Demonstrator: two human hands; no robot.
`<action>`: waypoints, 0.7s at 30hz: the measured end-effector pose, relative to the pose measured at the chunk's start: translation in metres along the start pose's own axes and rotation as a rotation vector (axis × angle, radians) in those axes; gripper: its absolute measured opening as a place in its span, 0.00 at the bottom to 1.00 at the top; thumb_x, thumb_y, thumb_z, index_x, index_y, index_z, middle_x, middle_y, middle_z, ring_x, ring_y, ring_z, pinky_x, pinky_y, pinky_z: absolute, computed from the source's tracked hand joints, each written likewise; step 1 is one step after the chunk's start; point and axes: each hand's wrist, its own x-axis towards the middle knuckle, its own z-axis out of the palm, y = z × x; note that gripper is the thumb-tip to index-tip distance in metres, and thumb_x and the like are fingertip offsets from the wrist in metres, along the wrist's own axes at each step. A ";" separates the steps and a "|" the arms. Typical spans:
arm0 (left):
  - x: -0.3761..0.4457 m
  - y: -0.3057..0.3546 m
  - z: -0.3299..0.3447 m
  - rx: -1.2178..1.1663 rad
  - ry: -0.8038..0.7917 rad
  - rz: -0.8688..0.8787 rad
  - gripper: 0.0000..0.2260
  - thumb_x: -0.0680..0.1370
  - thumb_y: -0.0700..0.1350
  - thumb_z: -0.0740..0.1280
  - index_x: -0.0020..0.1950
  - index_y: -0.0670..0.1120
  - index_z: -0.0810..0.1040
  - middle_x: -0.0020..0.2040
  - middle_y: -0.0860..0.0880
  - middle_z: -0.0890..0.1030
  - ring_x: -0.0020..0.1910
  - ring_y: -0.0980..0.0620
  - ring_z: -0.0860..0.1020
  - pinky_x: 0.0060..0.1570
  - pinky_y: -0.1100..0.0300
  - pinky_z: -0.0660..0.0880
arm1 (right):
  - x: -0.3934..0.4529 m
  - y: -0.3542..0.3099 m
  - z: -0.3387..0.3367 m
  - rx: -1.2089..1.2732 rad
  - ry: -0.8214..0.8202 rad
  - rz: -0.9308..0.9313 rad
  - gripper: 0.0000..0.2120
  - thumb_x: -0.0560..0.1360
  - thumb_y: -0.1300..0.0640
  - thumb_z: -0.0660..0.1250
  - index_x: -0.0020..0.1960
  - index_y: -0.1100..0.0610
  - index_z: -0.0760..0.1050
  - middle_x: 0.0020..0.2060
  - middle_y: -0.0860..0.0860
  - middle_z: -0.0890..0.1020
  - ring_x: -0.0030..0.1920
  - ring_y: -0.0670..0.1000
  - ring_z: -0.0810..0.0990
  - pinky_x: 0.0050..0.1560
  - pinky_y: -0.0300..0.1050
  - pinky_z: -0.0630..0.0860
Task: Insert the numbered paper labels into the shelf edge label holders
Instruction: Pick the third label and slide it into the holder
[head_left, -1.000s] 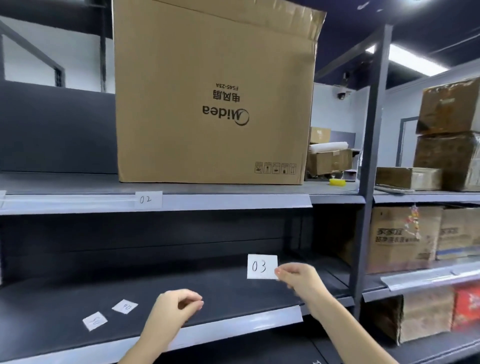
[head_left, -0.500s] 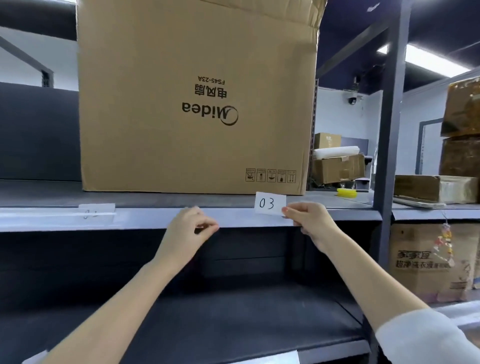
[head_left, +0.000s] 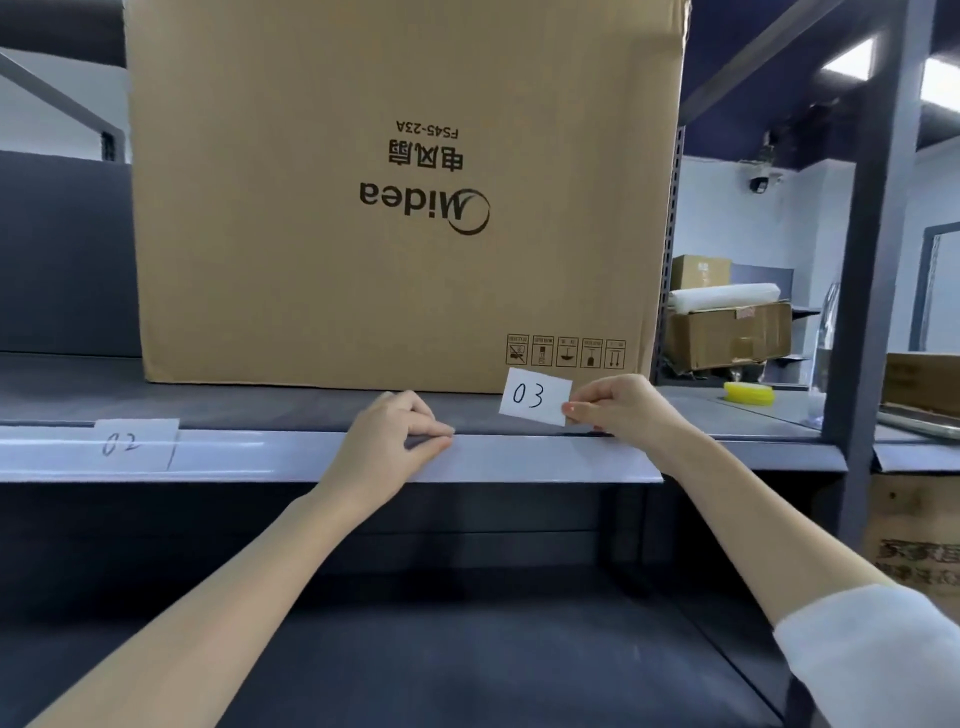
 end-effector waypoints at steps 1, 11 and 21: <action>0.000 -0.001 0.000 -0.005 0.007 0.004 0.06 0.75 0.42 0.68 0.48 0.45 0.84 0.37 0.58 0.73 0.43 0.59 0.70 0.41 0.73 0.64 | 0.001 0.000 0.000 -0.017 -0.021 0.000 0.10 0.73 0.59 0.68 0.33 0.55 0.78 0.31 0.47 0.76 0.34 0.47 0.68 0.32 0.39 0.62; 0.002 0.004 0.002 -0.064 0.032 -0.015 0.04 0.73 0.39 0.69 0.39 0.43 0.83 0.38 0.55 0.76 0.46 0.49 0.75 0.47 0.61 0.71 | 0.010 0.003 0.005 -0.007 -0.056 0.029 0.06 0.74 0.58 0.67 0.45 0.59 0.80 0.38 0.46 0.79 0.37 0.42 0.73 0.27 0.25 0.68; 0.004 0.007 0.003 -0.107 0.030 -0.048 0.04 0.74 0.38 0.69 0.39 0.41 0.82 0.37 0.56 0.75 0.42 0.52 0.74 0.40 0.69 0.68 | 0.007 0.009 0.004 0.019 -0.041 0.006 0.06 0.74 0.57 0.68 0.48 0.59 0.80 0.37 0.42 0.78 0.38 0.38 0.73 0.32 0.26 0.69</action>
